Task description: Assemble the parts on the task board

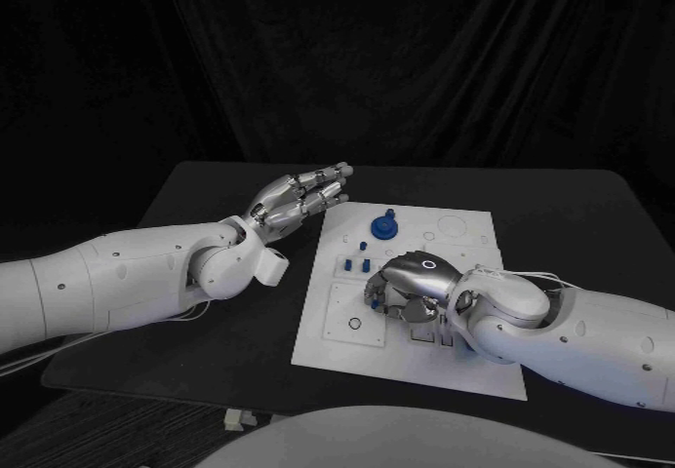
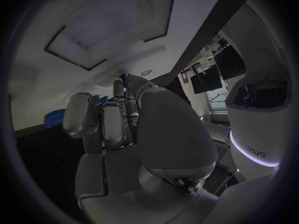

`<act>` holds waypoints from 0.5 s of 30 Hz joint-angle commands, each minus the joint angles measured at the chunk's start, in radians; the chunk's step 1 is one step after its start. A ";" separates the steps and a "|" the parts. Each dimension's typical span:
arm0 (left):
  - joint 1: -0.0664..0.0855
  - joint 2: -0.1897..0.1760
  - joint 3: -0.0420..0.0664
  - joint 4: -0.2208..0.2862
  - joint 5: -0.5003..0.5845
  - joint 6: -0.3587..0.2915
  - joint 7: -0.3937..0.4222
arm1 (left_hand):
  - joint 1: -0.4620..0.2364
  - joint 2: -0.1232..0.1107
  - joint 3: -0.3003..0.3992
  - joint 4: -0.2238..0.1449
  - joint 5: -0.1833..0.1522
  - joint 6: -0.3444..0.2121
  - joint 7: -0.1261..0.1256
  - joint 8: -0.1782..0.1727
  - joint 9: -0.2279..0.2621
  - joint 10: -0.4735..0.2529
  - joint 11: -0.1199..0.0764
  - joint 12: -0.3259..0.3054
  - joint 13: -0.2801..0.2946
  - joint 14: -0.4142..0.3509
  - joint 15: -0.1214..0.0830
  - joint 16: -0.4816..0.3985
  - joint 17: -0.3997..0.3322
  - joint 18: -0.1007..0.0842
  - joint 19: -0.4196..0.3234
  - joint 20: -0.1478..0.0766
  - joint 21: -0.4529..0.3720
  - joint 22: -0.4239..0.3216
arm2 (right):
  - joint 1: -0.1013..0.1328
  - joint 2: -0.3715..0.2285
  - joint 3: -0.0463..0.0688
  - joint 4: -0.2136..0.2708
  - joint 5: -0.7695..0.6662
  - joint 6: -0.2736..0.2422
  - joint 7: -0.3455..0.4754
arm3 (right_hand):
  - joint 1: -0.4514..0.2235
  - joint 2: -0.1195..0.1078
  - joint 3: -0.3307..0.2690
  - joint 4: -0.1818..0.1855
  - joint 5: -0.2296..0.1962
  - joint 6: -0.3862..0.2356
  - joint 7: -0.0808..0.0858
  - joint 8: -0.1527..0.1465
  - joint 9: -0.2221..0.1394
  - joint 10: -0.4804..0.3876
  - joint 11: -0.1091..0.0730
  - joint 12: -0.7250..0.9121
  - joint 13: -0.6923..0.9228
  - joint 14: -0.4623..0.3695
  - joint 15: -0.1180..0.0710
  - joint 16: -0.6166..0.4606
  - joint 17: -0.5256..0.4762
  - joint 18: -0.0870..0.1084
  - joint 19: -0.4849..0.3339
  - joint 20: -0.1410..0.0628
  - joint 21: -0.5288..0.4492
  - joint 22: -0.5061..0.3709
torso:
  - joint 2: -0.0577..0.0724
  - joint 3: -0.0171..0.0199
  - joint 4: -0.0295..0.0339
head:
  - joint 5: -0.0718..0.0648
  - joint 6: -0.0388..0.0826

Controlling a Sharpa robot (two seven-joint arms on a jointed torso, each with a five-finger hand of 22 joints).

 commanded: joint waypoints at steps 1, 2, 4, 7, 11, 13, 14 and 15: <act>-0.002 0.002 0.001 0.001 0.008 0.013 0.007 | 0.011 -0.003 0.001 -0.007 0.007 0.004 0.005 0.004 0.001 -0.002 0.009 0.005 0.001 0.003 0.007 0.004 0.001 -0.011 0.008 -0.001 0.003 0.001 | -0.003 -0.001 0.000 0.002 -0.008 0.004 -0.016 | -0.001 0.000 0.001 0.004 -0.003 -0.005 0.000 0.004 0.000 -0.001 -0.008 -0.005 -0.002 -0.008 -0.001 -0.004 -0.001 0.008 -0.005 -0.002 -0.006 0.147 | 0.000 0.0002 0.0002 | 0.000 0.000; -0.002 0.002 0.001 0.001 0.008 0.013 0.007 | 0.011 -0.003 0.001 -0.007 0.007 0.004 0.005 0.004 0.001 -0.002 0.009 0.005 0.001 0.003 0.007 0.004 0.001 -0.011 0.008 -0.001 0.003 0.001 | -0.003 -0.001 0.000 0.002 -0.008 0.004 -0.016 | -0.001 -0.001 0.001 0.004 -0.002 -0.006 0.000 0.004 0.000 -0.001 -0.008 -0.005 -0.002 -0.008 -0.001 -0.005 -0.002 0.008 -0.005 -0.002 -0.007 0.147 | 0.000 0.0002 0.0001 | 0.000 0.000; -0.002 0.003 0.001 0.001 0.008 0.013 0.006 | 0.011 -0.003 0.001 -0.007 0.007 0.004 0.005 0.004 0.001 -0.002 0.009 0.005 0.001 0.003 0.007 0.004 0.001 -0.011 0.008 -0.001 0.003 0.001 | -0.003 -0.001 0.000 0.002 -0.008 0.006 -0.017 | -0.001 -0.003 0.000 0.006 -0.001 -0.015 0.001 0.000 -0.001 -0.003 -0.008 -0.006 -0.003 -0.009 -0.001 -0.006 -0.004 0.008 -0.006 -0.002 -0.009 0.146 | 0.000 0.0002 0.0001 | 0.000 0.000; -0.003 0.003 0.001 0.000 0.008 0.013 0.006 | 0.011 -0.003 0.001 -0.007 0.007 0.004 0.005 0.004 0.001 -0.002 0.009 0.005 0.001 0.003 0.007 0.004 0.001 -0.011 0.008 -0.001 0.003 0.001 | -0.003 -0.002 0.000 0.002 -0.008 0.014 -0.021 | -0.002 -0.008 0.000 0.014 -0.002 -0.042 0.003 -0.013 -0.006 -0.004 -0.011 -0.008 -0.004 -0.011 -0.003 -0.008 -0.008 0.009 -0.007 -0.004 -0.014 0.145 | 0.000 0.0003 0.0005 | 0.000 0.000; -0.003 0.003 0.001 0.000 0.008 0.014 0.006 | 0.012 -0.002 0.002 -0.007 0.007 0.007 0.005 0.005 0.002 -0.001 0.009 0.007 0.002 0.003 0.007 0.004 0.001 -0.011 0.008 -0.001 0.003 0.001 | -0.004 -0.002 0.000 0.002 -0.008 0.027 -0.029 | -0.007 -0.015 -0.001 0.024 -0.009 -0.077 0.003 -0.034 -0.018 -0.009 -0.010 -0.012 -0.006 -0.015 -0.002 -0.013 -0.017 0.011 -0.012 -0.004 -0.026 0.142 | 0.000 0.0001 0.0002 | 0.001 0.000; -0.003 0.003 0.001 0.000 0.008 0.014 0.006 | 0.012 -0.002 0.002 -0.007 0.007 0.007 0.005 0.005 0.002 -0.001 0.009 0.007 0.002 0.003 0.007 0.004 0.001 -0.011 0.008 -0.001 0.003 0.001 | -0.004 -0.003 0.000 0.002 -0.008 0.030 -0.031 | -0.013 -0.022 -0.004 0.034 -0.019 -0.112 -0.006 -0.056 -0.031 -0.016 -0.009 -0.016 -0.008 -0.020 0.000 -0.018 -0.025 0.013 -0.017 -0.003 -0.037 0.140 | 0.000 0.0000 0.0000 | 0.001 0.000; -0.003 0.003 0.001 0.000 0.008 0.014 0.006 | 0.013 -0.002 0.002 -0.007 0.008 0.010 0.006 0.005 0.002 -0.001 0.010 0.007 0.002 0.003 0.008 0.004 0.001 -0.011 0.008 -0.001 0.003 0.000 | -0.004 -0.003 0.000 0.002 -0.008 0.031 -0.032 | -0.015 -0.024 -0.005 0.037 -0.025 -0.118 -0.007 -0.059 -0.034 -0.017 -0.008 -0.016 -0.009 -0.021 0.000 -0.018 -0.026 0.013 -0.018 -0.002 -0.040 0.139 | 0.000 -0.0001 0.0000 | 0.001 0.000; -0.004 0.003 0.001 0.000 0.008 0.014 0.006 | 0.013 -0.002 0.002 -0.007 0.008 0.010 0.006 0.005 0.002 -0.001 0.010 0.007 0.002 0.003 0.008 0.004 0.001 -0.011 0.008 -0.001 0.003 0.000 | -0.004 -0.003 0.000 0.002 -0.008 0.031 -0.033 | -0.016 -0.025 -0.006 0.039 -0.028 -0.119 -0.007 -0.060 -0.035 -0.018 -0.008 -0.016 -0.009 -0.022 0.000 -0.019 -0.027 0.013 -0.018 -0.002 -0.040 0.139 | 0.000 -0.0001 0.0000 | 0.001 0.000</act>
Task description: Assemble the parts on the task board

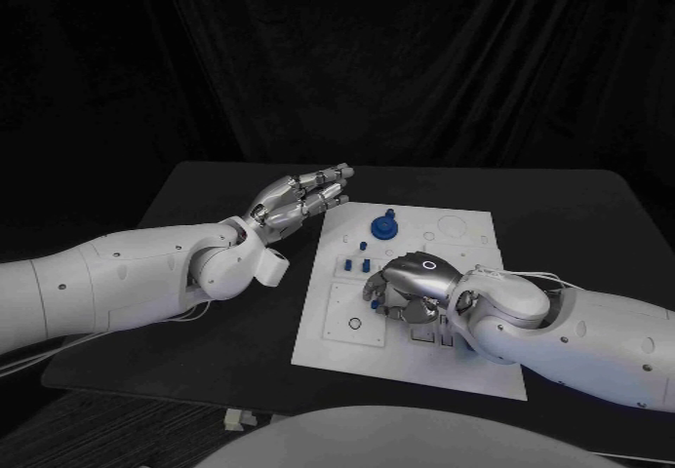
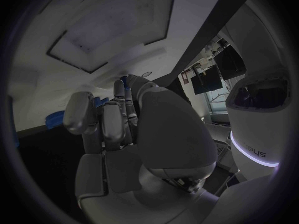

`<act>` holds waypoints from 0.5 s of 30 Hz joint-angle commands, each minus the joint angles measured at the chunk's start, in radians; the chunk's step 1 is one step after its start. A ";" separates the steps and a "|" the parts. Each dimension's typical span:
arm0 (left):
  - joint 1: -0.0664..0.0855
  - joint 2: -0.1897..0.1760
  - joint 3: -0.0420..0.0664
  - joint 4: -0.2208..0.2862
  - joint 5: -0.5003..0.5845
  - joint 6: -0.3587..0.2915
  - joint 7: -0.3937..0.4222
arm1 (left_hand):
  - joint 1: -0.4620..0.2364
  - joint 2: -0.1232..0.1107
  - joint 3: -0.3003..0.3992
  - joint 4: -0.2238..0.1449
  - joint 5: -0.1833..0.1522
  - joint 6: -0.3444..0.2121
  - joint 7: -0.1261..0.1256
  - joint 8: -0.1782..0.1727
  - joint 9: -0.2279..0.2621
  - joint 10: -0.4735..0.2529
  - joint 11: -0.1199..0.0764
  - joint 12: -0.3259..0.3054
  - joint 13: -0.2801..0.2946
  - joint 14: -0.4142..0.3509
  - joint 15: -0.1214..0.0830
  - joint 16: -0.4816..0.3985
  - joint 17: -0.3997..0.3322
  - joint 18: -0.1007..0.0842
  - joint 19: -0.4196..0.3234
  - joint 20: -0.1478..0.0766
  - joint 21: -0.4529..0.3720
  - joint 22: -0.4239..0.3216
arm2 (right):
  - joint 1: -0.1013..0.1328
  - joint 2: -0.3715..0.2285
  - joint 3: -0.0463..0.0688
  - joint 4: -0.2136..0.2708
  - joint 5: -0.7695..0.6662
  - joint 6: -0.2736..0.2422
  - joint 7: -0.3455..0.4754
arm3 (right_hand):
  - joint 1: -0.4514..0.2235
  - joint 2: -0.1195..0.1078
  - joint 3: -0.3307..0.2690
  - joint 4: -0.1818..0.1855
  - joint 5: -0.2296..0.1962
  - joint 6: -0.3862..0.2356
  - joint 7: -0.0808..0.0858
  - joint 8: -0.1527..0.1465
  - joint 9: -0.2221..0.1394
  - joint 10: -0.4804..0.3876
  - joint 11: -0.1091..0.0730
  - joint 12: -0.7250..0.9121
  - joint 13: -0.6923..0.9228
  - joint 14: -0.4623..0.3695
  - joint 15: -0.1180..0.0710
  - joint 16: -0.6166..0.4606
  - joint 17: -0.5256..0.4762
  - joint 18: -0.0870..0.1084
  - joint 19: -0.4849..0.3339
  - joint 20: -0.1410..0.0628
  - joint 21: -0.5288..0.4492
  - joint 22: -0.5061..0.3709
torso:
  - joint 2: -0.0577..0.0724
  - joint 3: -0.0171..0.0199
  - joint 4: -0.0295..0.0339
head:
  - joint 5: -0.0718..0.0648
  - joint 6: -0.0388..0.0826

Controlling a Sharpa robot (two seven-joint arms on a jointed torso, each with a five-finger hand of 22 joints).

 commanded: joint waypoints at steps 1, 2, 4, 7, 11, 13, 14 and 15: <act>-0.002 0.002 0.001 0.001 0.008 0.011 0.009 | 0.009 0.002 0.000 -0.005 0.004 0.006 0.002 0.005 0.001 0.002 0.006 0.003 0.002 0.000 0.004 0.004 0.001 -0.011 0.008 -0.001 0.003 0.001 | -0.003 -0.002 0.000 0.003 -0.008 0.018 -0.028 | -0.005 -0.012 -0.002 0.010 -0.015 -0.009 -0.004 -0.006 -0.006 -0.008 0.003 -0.004 -0.001 -0.007 -0.001 -0.005 -0.004 0.013 -0.006 0.000 -0.006 0.139 | 0.000 -0.0001 -0.0001 | 0.001 0.000; -0.002 0.002 0.001 0.001 0.008 0.011 0.009 | 0.009 0.002 0.000 -0.005 0.004 0.006 0.002 0.005 0.001 0.002 0.006 0.003 0.002 0.000 0.004 0.004 0.001 -0.011 0.008 -0.001 0.003 0.001 | -0.003 -0.002 0.000 0.003 -0.008 0.017 -0.028 | -0.006 -0.014 -0.003 0.013 -0.021 -0.013 -0.007 -0.009 -0.009 -0.008 0.003 -0.004 -0.001 -0.007 -0.001 -0.005 -0.005 0.013 -0.007 0.001 -0.007 0.139 | 0.000 -0.0001 -0.0002 | 0.001 0.000; -0.003 0.002 0.001 0.000 0.008 0.012 0.009 | 0.009 0.002 0.000 -0.005 0.004 0.006 0.002 0.005 0.001 0.002 0.006 0.003 0.002 0.000 0.004 0.004 0.001 -0.011 0.008 -0.001 0.003 0.001 | -0.003 -0.003 0.000 0.003 -0.008 0.012 -0.029 | -0.010 -0.019 -0.011 0.027 -0.041 -0.046 -0.027 -0.027 -0.023 -0.009 0.004 -0.003 -0.001 -0.009 0.000 -0.005 -0.007 0.014 -0.008 0.001 -0.013 0.138 | 0.000 0.0001 0.0000 | 0.002 0.000; -0.003 0.002 0.001 0.000 0.008 0.012 0.008 | 0.009 0.002 0.000 -0.005 0.004 0.006 0.002 0.005 0.001 0.002 0.006 0.003 0.002 0.000 0.004 0.004 0.001 -0.011 0.008 -0.001 0.003 0.001 | -0.003 -0.004 0.000 0.004 -0.008 0.008 -0.029 | -0.011 -0.021 -0.022 0.039 -0.054 -0.068 -0.044 -0.038 -0.036 -0.011 0.005 -0.003 -0.001 -0.009 0.000 -0.005 -0.008 0.014 -0.007 0.002 -0.015 0.138 | 0.000 0.0000 0.0000 | 0.002 0.000; -0.005 0.003 0.001 -0.001 0.008 0.013 0.007 | 0.010 0.002 0.000 -0.006 0.004 0.010 0.003 0.006 0.002 0.003 0.007 0.004 0.002 0.000 0.004 0.004 0.001 -0.011 0.008 -0.001 0.003 0.000 | -0.003 -0.006 0.000 0.005 -0.008 0.003 -0.030 | -0.013 -0.022 -0.027 0.045 -0.061 -0.071 -0.048 -0.040 -0.040 -0.013 0.006 -0.003 -0.001 -0.010 0.001 -0.005 -0.009 0.014 -0.007 0.002 -0.017 0.138 | 0.000 0.0001 0.0000 | 0.002 0.000; -0.006 0.003 0.001 -0.001 0.008 0.013 0.007 | 0.010 0.002 0.000 -0.006 0.004 0.010 0.003 0.006 0.002 0.003 0.007 0.004 0.002 0.000 0.004 0.004 0.001 -0.011 0.008 -0.001 0.003 0.000 | -0.003 -0.007 0.000 0.006 -0.008 -0.004 -0.031 | -0.013 -0.022 -0.028 0.046 -0.063 -0.072 -0.050 -0.041 -0.041 -0.014 0.006 -0.003 -0.001 -0.010 0.001 -0.005 -0.010 0.015 -0.008 0.003 -0.021 0.137 | 0.000 0.0003 0.0005 | 0.002 0.000; -0.006 0.003 0.001 -0.001 0.008 0.013 0.006 | 0.010 0.002 0.000 -0.006 0.004 0.010 0.003 0.006 0.002 0.003 0.007 0.004 0.002 0.000 0.004 0.004 0.001 -0.011 0.008 -0.001 0.003 0.000 | -0.003 -0.008 0.000 0.006 -0.008 -0.010 -0.031 | -0.012 -0.022 -0.030 0.048 -0.064 -0.074 -0.055 -0.041 -0.043 -0.015 0.006 -0.003 -0.001 -0.010 0.002 -0.006 -0.011 0.015 -0.008 0.003 -0.021 0.137 | 0.000 0.0002 0.0005 | 0.002 0.000; -0.007 0.003 0.001 -0.001 0.008 0.013 0.006 | 0.010 0.002 0.000 -0.006 0.004 0.010 0.003 0.006 0.002 0.003 0.007 0.004 0.002 0.000 0.004 0.004 0.001 -0.011 0.008 -0.001 0.003 0.000 | -0.003 -0.009 0.000 0.007 -0.008 -0.014 -0.031 | -0.012 -0.022 -0.031 0.049 -0.065 -0.075 -0.058 -0.042 -0.045 -0.015 0.006 -0.003 -0.001 -0.011 0.002 -0.006 -0.012 0.015 -0.009 0.003 -0.023 0.136 | 0.000 0.0002 0.0004 | 0.003 0.000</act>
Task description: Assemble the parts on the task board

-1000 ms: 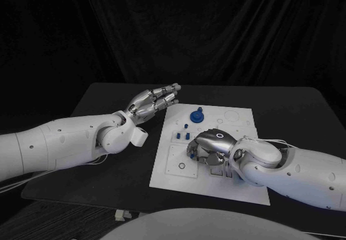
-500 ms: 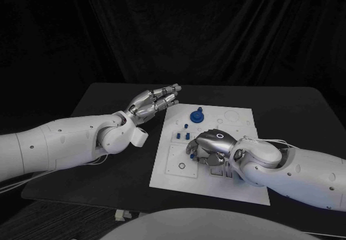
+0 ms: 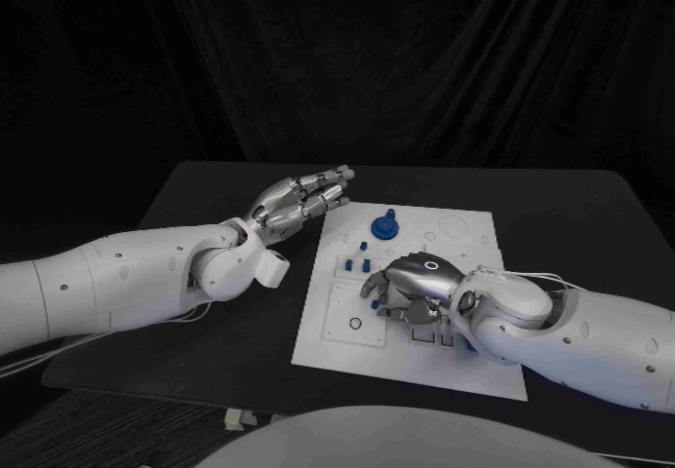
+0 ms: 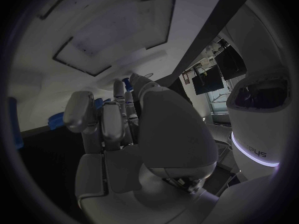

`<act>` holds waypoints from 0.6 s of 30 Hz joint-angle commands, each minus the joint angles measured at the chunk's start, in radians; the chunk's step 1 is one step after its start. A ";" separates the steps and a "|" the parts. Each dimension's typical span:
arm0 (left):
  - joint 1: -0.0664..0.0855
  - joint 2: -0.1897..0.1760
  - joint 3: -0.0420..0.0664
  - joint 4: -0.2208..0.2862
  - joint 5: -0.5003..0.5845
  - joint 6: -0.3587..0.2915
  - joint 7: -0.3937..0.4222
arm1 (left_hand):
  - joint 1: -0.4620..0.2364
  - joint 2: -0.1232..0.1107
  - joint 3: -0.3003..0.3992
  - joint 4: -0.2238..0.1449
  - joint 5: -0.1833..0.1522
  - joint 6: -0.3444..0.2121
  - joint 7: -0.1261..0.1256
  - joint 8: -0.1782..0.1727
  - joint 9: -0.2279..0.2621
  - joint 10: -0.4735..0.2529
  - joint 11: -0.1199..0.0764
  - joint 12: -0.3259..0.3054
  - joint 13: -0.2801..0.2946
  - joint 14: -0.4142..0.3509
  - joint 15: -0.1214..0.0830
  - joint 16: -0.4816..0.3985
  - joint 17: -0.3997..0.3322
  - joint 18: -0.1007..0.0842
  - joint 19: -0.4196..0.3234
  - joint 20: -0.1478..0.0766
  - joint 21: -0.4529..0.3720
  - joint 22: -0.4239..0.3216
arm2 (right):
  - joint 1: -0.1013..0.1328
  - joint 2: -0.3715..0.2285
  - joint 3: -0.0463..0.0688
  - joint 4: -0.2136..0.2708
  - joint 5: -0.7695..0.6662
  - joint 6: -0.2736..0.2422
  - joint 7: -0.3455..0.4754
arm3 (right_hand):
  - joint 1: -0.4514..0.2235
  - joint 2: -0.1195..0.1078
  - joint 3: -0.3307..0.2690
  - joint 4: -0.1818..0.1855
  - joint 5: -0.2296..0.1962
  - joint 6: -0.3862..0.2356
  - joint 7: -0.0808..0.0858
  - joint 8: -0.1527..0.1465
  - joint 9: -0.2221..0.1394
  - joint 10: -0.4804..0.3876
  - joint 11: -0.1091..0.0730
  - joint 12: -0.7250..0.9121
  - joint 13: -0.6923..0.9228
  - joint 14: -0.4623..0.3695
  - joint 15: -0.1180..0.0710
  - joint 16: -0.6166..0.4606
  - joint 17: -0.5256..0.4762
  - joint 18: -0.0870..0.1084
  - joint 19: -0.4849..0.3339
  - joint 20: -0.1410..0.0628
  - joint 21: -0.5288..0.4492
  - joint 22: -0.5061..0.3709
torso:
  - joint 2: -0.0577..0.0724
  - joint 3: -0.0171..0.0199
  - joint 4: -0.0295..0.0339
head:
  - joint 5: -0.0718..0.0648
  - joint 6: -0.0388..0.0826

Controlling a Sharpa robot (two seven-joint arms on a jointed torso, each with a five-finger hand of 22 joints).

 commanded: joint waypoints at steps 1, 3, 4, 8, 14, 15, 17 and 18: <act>-0.002 0.002 0.001 0.001 0.008 0.012 0.009 | 0.010 0.002 -0.001 -0.005 0.004 0.006 -0.001 0.006 0.002 0.003 0.007 0.004 0.001 0.000 0.004 0.004 0.001 -0.011 0.008 -0.001 0.003 0.000 | -0.003 -0.005 0.000 0.006 -0.008 -0.026 -0.021 | 0.000 -0.010 -0.004 0.008 -0.007 -0.006 -0.008 -0.008 -0.004 -0.008 -0.001 -0.003 -0.001 -0.008 -0.002 -0.006 -0.002 0.015 -0.006 -0.001 -0.007 0.136 | 0.000 0.0000 0.0001 | 0.001 0.000; -0.003 0.002 0.001 0.001 0.008 0.012 0.009 | 0.010 0.002 -0.001 -0.005 0.004 0.006 -0.001 0.006 0.002 0.003 0.007 0.004 0.001 0.000 0.004 0.004 0.001 -0.011 0.008 -0.001 0.003 0.000 | -0.003 -0.010 0.000 0.010 -0.008 -0.044 -0.021 | 0.002 -0.011 -0.013 0.015 -0.009 -0.022 -0.020 -0.016 -0.013 -0.011 0.000 -0.003 0.000 -0.010 -0.001 -0.009 -0.007 0.016 -0.007 0.000 -0.013 0.135 | 0.000 0.0000 -0.0001 | 0.001 0.000; -0.004 0.002 0.001 0.001 0.008 0.012 0.009 | 0.010 0.002 -0.001 -0.005 0.004 0.006 -0.001 0.006 0.002 0.003 0.007 0.004 0.001 0.000 0.004 0.004 0.001 -0.011 0.008 -0.001 0.003 0.000 | -0.003 -0.014 0.000 0.013 -0.010 -0.053 -0.021 | 0.001 -0.012 -0.018 0.019 -0.010 -0.028 -0.024 -0.019 -0.017 -0.012 0.001 -0.002 0.000 -0.012 -0.001 -0.011 -0.012 0.017 -0.010 0.001 -0.020 0.133 | 0.000 0.0001 0.0001 | 0.001 0.000; -0.005 0.000 0.001 0.002 0.008 0.011 0.010 | 0.011 0.002 -0.001 -0.005 0.005 0.008 0.000 0.006 0.002 0.003 0.008 0.003 0.001 -0.001 0.004 0.003 0.001 -0.011 0.008 -0.001 0.003 0.000 | 0.000 -0.044 0.001 0.041 -0.016 -0.097 -0.020 | -0.002 -0.013 -0.039 0.036 -0.015 -0.045 -0.034 -0.026 -0.031 -0.015 0.002 -0.001 0.001 -0.017 0.000 -0.017 -0.023 0.019 -0.013 0.002 -0.031 0.131 | 0.000 0.0001 0.0001 | 0.001 0.000; -0.006 -0.002 0.001 0.002 0.008 0.008 0.011 | 0.011 0.002 -0.001 -0.005 0.005 0.009 0.000 0.006 0.002 0.003 0.008 0.004 0.001 -0.001 0.004 0.003 0.001 -0.011 0.008 -0.001 0.003 0.000 | 0.035 -0.099 0.001 0.100 -0.019 -0.146 -0.014 | -0.019 -0.017 -0.098 0.074 -0.078 -0.063 -0.038 -0.029 -0.056 -0.016 0.002 0.009 0.007 -0.015 0.001 -0.015 -0.024 0.019 -0.009 0.002 -0.033 0.132 | 0.000 0.0002 0.0002 | -0.001 0.000; -0.006 -0.002 0.001 0.003 0.008 0.007 0.012 | 0.011 0.002 -0.001 -0.005 0.005 0.009 0.000 0.006 0.002 0.003 0.008 0.004 0.001 -0.001 0.004 0.003 0.001 -0.011 0.008 -0.001 0.003 0.000 | 0.046 -0.111 0.001 0.112 -0.019 -0.155 -0.013 | -0.024 -0.016 -0.104 0.075 -0.085 -0.064 -0.037 -0.029 -0.058 -0.016 0.002 0.011 0.008 -0.014 0.001 -0.015 -0.023 0.018 -0.008 0.003 -0.032 0.132 | 0.000 0.0002 0.0002 | -0.002 0.000; -0.006 -0.003 0.001 0.003 0.008 0.007 0.014 | 0.011 0.001 -0.001 -0.005 0.005 0.009 0.000 0.006 0.002 0.003 0.008 0.004 0.001 -0.001 0.004 0.003 0.001 -0.011 0.008 -0.001 0.003 0.000 | 0.067 -0.131 0.001 0.132 -0.019 -0.169 -0.008 | -0.054 -0.015 -0.128 0.077 -0.108 -0.066 -0.033 -0.028 -0.063 -0.017 0.001 0.015 0.011 -0.010 0.000 -0.010 -0.017 0.017 -0.003 0.002 -0.026 0.135 | 0.000 0.0001 0.0001 | -0.003 0.000; -0.006 -0.003 0.001 0.003 0.008 0.006 0.015 | 0.011 0.001 -0.001 -0.004 0.004 0.010 0.000 0.006 0.002 0.003 0.008 0.004 0.001 -0.001 0.004 0.003 0.001 -0.011 0.008 -0.001 0.003 0.000 | 0.081 -0.144 0.001 0.143 -0.019 -0.180 -0.005 | -0.070 -0.015 -0.140 0.078 -0.120 -0.066 -0.034 -0.026 -0.066 -0.018 0.000 0.019 0.014 -0.008 0.000 -0.008 -0.014 0.016 0.001 0.002 -0.020 0.137 | 0.000 0.0002 -0.0001 | -0.004 0.000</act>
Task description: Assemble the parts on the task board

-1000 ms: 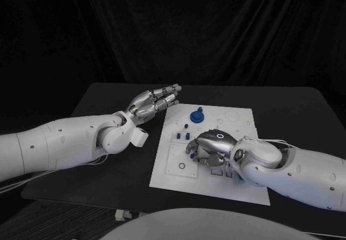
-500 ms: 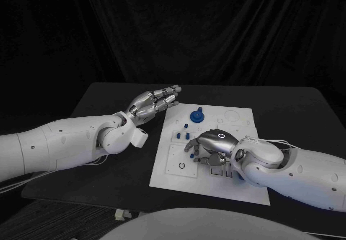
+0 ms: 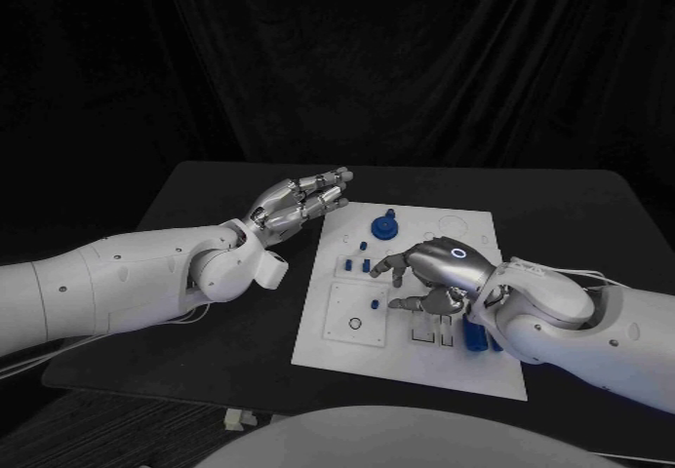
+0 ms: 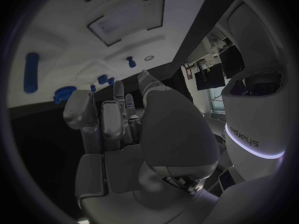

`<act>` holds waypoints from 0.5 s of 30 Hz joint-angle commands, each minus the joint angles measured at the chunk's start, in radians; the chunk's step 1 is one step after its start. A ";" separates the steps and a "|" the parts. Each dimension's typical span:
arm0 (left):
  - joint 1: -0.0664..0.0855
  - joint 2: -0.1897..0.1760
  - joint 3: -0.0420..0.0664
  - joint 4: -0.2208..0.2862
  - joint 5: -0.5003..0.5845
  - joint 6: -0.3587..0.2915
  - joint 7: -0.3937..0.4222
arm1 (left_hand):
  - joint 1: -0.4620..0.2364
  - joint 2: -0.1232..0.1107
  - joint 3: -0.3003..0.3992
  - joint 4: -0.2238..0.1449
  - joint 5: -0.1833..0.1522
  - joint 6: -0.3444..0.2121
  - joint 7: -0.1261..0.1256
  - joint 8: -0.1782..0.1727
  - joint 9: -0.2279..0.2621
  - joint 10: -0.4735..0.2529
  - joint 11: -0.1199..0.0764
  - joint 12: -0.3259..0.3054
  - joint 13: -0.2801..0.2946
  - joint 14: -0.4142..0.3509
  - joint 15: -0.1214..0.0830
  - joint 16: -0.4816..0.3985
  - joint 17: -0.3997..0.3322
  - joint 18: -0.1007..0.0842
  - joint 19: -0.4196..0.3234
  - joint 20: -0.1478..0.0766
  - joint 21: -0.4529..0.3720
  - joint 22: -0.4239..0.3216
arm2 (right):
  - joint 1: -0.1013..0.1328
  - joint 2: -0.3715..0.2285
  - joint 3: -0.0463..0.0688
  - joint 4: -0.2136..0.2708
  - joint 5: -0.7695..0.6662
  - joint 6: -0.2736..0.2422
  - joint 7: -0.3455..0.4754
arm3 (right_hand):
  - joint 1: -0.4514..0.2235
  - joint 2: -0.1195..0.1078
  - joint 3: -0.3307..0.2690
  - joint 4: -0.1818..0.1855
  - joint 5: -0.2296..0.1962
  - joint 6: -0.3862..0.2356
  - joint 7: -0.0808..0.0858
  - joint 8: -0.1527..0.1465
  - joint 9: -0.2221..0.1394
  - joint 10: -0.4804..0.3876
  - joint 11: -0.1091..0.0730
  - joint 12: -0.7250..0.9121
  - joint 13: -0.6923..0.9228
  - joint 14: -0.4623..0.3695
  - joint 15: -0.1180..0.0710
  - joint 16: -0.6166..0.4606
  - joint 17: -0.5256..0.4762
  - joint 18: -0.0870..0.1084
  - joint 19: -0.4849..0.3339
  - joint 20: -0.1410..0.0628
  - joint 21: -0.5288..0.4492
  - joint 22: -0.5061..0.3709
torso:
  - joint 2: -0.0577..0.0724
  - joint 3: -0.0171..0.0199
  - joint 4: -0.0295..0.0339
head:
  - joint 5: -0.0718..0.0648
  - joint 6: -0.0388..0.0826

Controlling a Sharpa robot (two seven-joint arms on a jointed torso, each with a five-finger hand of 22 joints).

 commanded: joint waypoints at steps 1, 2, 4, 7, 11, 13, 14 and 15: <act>-0.001 0.001 0.001 0.002 0.008 0.005 0.018 | 0.011 0.001 -0.001 -0.004 0.005 0.010 0.000 0.006 0.001 -0.001 0.005 0.004 0.001 -0.001 0.004 0.004 0.001 -0.011 0.008 -0.001 0.003 0.000 | 0.033 -0.030 0.001 0.033 -0.012 -0.093 0.002 | -0.053 0.002 -0.038 0.002 -0.023 0.001 0.001 0.006 -0.009 -0.009 -0.004 0.013 0.008 0.011 -0.005 0.016 0.023 0.011 0.020 0.000 0.031 0.142 | 0.000 0.0000 -0.0002 | -0.003 0.000; -0.001 0.001 0.001 0.002 0.008 0.004 0.018 | 0.010 0.001 -0.002 -0.003 0.004 0.010 0.000 0.007 0.001 -0.001 0.005 0.005 0.001 -0.001 0.004 0.003 0.001 -0.011 0.008 -0.001 0.003 -0.001 | 0.045 -0.040 0.001 0.041 -0.012 -0.103 0.006 | -0.066 0.002 -0.046 0.002 -0.023 0.005 0.002 0.008 -0.011 -0.011 -0.006 0.017 0.011 0.018 -0.006 0.023 0.034 0.009 0.027 -0.001 0.044 0.146 | 0.000 0.0000 -0.0002 | -0.005 0.000; -0.001 0.003 0.001 0.001 0.008 0.003 0.021 | 0.009 0.000 -0.003 -0.002 0.003 0.010 0.000 0.007 0.001 -0.001 0.005 0.004 0.001 -0.001 0.004 0.003 0.001 -0.011 0.008 -0.001 0.003 -0.001 | 0.079 -0.069 0.001 0.061 -0.009 -0.127 0.014 | -0.103 0.008 -0.061 0.002 -0.025 0.032 0.004 0.022 -0.015 -0.008 -0.011 0.030 0.019 0.039 -0.011 0.051 0.077 0.000 0.050 -0.006 0.090 0.160 | 0.000 0.0002 -0.0004 | -0.010 0.000; -0.002 0.004 0.001 0.001 0.008 0.002 0.026 | 0.007 0.000 -0.004 0.000 0.002 0.010 0.000 0.007 0.002 0.000 0.005 0.004 0.001 -0.001 0.003 0.002 0.001 -0.012 0.007 -0.001 0.003 -0.002 | 0.119 -0.100 0.001 0.076 -0.001 -0.131 0.007 | -0.114 0.022 -0.058 0.000 -0.019 0.072 0.014 0.033 -0.015 -0.008 -0.012 0.035 0.023 0.038 -0.012 0.049 0.072 0.001 0.050 -0.008 0.085 0.158 | 0.000 0.0003 0.0003 | -0.022 0.000; -0.002 0.006 0.001 -0.001 0.005 -0.007 0.044 | -0.006 0.001 -0.012 0.010 -0.007 0.014 0.000 0.008 0.002 0.000 0.005 0.006 0.001 -0.002 -0.001 0.001 0.000 -0.012 0.007 -0.001 0.002 -0.004 | 0.161 -0.131 0.001 0.068 0.004 -0.098 -0.017 | -0.133 0.024 -0.058 0.001 -0.012 0.159 0.024 0.038 -0.014 -0.037 -0.004 0.019 0.020 0.041 -0.007 0.052 0.075 0.000 0.053 -0.005 0.087 0.159 | 0.000 0.0004 -0.0004 | -0.033 0.000; -0.002 0.007 0.001 -0.001 -0.002 -0.020 0.062 | -0.060 0.008 -0.036 0.014 -0.070 0.012 -0.003 0.007 0.002 0.000 0.002 0.007 0.001 -0.004 -0.006 -0.001 0.000 -0.011 0.007 -0.001 0.002 -0.006 | 0.172 -0.139 0.001 0.051 0.005 -0.085 -0.019 | -0.186 -0.003 -0.080 0.005 -0.024 0.191 0.024 0.043 -0.012 -0.048 -0.001 0.007 0.015 0.049 -0.005 0.062 0.093 -0.005 0.063 -0.004 0.111 0.165 | 0.000 0.0004 0.0001 | -0.038 0.000; -0.002 0.007 0.001 -0.001 -0.006 -0.028 0.074 | -0.169 0.016 -0.085 0.012 -0.283 -0.012 -0.018 0.003 0.000 0.000 -0.013 0.001 0.001 -0.006 -0.019 -0.011 -0.002 -0.011 0.006 -0.002 0.000 -0.012 | 0.177 -0.142 0.001 0.039 0.006 -0.074 -0.020 | -0.220 -0.012 -0.093 0.003 -0.026 0.202 0.018 0.042 -0.013 -0.049 -0.001 0.000 0.011 0.053 -0.005 0.068 0.102 -0.007 0.068 -0.004 0.121 0.168 | 0.000 0.0004 0.0006 | -0.040 0.000; -0.002 0.007 0.001 0.000 -0.007 -0.031 0.079 | -0.169 0.016 -0.085 0.012 -0.283 -0.012 -0.018 0.003 0.000 0.000 -0.013 0.001 0.001 -0.006 -0.019 -0.011 -0.002 -0.011 0.006 -0.002 0.000 -0.012 | 0.179 -0.143 0.001 0.035 0.006 -0.068 -0.020 | -0.264 -0.021 -0.125 0.004 -0.027 0.207 0.008 0.037 -0.016 -0.050 0.000 -0.009 0.007 0.061 -0.005 0.077 0.117 -0.010 0.076 -0.003 0.140 0.173 | 0.000 0.0005 0.0005 | -0.041 0.000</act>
